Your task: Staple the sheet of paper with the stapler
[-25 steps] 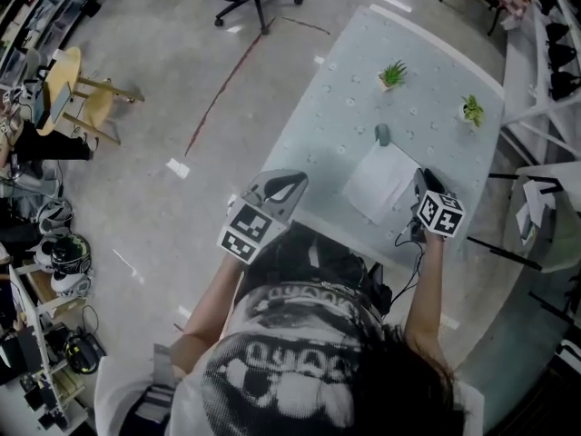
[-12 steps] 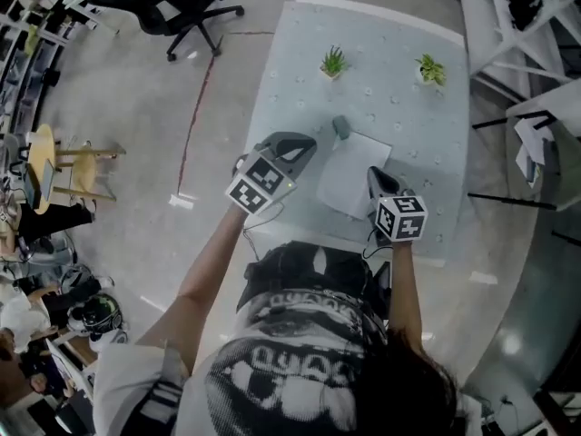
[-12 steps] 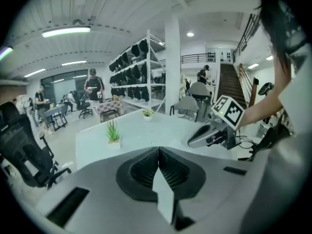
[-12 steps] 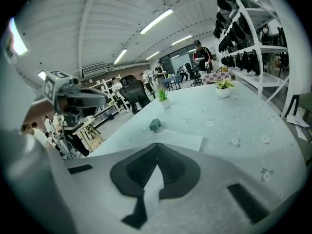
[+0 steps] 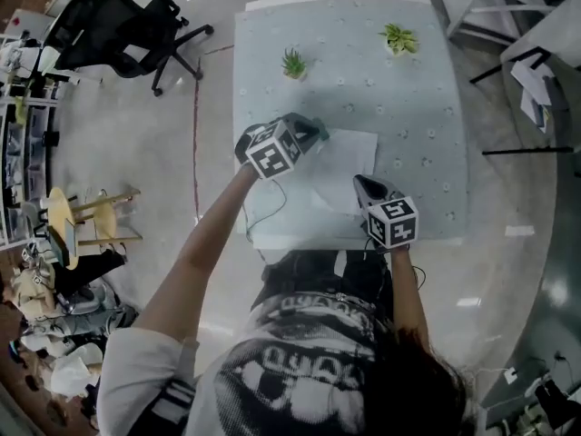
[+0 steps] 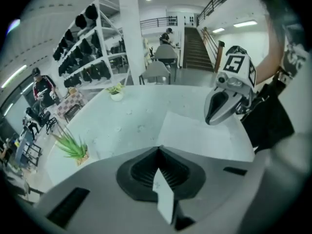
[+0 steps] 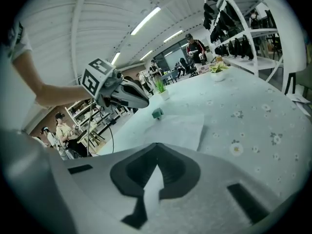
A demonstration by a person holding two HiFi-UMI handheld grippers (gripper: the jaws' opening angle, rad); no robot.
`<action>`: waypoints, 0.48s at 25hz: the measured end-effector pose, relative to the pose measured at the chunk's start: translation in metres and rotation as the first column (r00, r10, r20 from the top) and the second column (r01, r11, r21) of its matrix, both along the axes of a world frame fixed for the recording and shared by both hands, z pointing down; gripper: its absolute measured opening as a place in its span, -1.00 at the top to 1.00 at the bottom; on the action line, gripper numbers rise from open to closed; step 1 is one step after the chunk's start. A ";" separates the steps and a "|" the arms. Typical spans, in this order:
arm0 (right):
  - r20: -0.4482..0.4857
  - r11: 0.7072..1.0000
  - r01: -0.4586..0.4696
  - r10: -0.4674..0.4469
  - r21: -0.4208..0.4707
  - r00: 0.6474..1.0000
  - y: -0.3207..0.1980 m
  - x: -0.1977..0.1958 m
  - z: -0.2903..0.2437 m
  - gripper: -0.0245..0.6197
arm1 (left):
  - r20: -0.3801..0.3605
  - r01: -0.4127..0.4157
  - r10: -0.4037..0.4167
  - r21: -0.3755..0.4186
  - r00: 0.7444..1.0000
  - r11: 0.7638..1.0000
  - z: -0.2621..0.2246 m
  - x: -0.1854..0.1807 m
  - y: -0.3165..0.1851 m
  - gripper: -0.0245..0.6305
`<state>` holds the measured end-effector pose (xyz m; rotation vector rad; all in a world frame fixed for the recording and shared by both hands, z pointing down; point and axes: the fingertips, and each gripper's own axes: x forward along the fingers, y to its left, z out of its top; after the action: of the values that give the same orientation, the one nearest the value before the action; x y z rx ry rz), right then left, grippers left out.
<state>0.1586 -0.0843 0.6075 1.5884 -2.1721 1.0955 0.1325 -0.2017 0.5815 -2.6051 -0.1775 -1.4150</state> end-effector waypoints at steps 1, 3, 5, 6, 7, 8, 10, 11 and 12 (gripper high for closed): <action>0.006 1.000 -0.005 0.005 -0.002 1.000 0.001 0.000 0.001 0.91 | 0.027 -0.025 0.025 0.002 0.999 1.000 0.007 0.002 0.001 0.92; 0.015 1.000 -0.013 0.013 -0.004 1.000 0.003 0.001 0.004 0.91 | 0.056 -0.045 0.046 -0.005 0.997 0.999 0.016 0.006 0.002 0.92; 0.021 1.000 -0.020 0.020 -0.005 1.000 0.005 0.002 0.005 0.91 | 0.065 -0.048 0.049 -0.014 0.997 0.999 0.020 0.009 0.002 0.92; 0.023 1.000 -0.023 0.023 -0.005 0.999 0.005 0.002 0.005 0.91 | 0.070 -0.052 0.053 -0.015 0.996 0.999 0.021 0.011 0.002 0.92; 0.025 1.000 -0.026 0.026 -0.005 0.999 0.005 0.003 0.005 0.91 | 0.076 -0.058 0.059 -0.013 0.995 0.998 0.021 0.013 0.002 0.92; 0.027 1.000 -0.028 0.028 -0.004 0.999 0.006 0.003 0.005 0.91 | 0.086 -0.063 0.064 -0.011 0.994 0.998 0.022 0.013 0.001 0.92; 0.031 0.999 -0.033 0.034 -0.004 0.999 0.007 0.003 0.005 0.91 | 0.117 -0.071 0.072 -0.010 0.991 0.997 0.025 0.013 -0.001 0.92; 0.034 0.999 -0.036 0.036 -0.003 0.999 0.007 0.004 0.005 0.91 | 0.133 -0.074 0.075 -0.012 0.988 0.997 0.027 0.013 -0.002 0.92; 0.036 0.999 -0.039 0.039 -0.004 0.999 0.008 0.004 0.005 0.91 | 0.147 -0.077 0.079 -0.015 0.986 0.997 0.029 0.013 -0.003 0.92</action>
<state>0.1625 -0.0763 0.6127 1.6282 -2.1698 1.1466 0.1453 -0.2043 0.6101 -2.4717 -0.3027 -1.5823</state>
